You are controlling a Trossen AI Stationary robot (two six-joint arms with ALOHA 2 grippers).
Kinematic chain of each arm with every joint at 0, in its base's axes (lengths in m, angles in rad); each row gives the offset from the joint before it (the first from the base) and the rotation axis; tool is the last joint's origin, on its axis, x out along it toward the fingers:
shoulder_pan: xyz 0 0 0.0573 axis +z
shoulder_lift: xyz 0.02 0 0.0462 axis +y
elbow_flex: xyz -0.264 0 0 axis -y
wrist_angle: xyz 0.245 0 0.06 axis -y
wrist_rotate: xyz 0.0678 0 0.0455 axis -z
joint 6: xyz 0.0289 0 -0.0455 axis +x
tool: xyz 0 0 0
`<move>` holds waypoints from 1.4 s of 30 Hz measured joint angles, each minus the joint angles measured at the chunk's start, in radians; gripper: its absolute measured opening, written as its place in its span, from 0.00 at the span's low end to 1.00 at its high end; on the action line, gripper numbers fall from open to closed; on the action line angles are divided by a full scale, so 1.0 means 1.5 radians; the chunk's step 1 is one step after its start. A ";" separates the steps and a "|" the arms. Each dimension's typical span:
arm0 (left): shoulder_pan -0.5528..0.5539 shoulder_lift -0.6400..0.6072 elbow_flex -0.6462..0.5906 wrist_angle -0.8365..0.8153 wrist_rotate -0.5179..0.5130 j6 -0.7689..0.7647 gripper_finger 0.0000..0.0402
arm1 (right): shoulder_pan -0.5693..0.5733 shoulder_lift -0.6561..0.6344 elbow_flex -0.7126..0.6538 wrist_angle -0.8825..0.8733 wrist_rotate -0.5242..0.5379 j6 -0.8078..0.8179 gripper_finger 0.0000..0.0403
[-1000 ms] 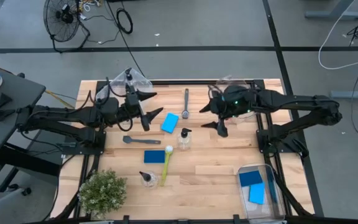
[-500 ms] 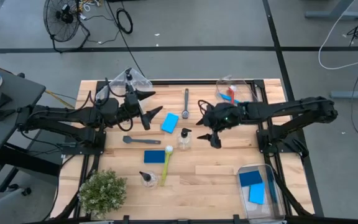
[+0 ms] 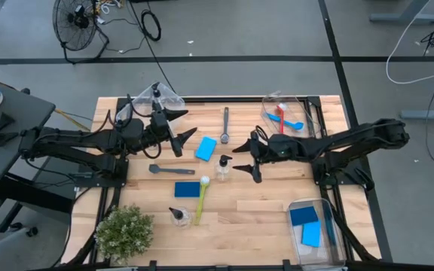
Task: Pick & Place Kitchen Sink Supplies
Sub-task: Put the transparent bottle spray into the transparent container
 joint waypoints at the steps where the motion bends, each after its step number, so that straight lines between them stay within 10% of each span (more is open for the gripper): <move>1: 0.000 0.000 0.000 0.000 0.000 0.001 0.85 | 0.000 0.000 -0.011 0.018 0.007 -0.008 0.75; 42: 0.000 0.000 0.000 0.000 -0.018 0.001 0.85 | -0.019 0.183 -0.054 0.360 0.009 -0.035 0.75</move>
